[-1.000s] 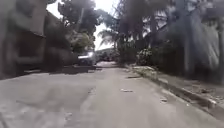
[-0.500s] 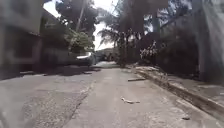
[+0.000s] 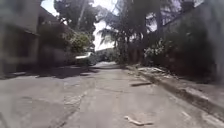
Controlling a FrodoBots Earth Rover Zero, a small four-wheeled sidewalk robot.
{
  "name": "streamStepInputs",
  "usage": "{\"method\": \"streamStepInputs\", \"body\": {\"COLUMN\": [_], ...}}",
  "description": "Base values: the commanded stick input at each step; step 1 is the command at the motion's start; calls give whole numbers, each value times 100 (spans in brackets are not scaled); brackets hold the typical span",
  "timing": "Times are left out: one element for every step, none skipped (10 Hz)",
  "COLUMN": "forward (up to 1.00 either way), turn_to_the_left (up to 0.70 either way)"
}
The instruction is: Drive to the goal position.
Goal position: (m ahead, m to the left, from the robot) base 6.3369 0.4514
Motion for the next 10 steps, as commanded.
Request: {"method": "streamStepInputs", "body": {"forward": [100,100,100,100,100,100,100,100,100,100], "turn_to_the_left": [0,1,2,10,10,12,14,11,7,11]}}
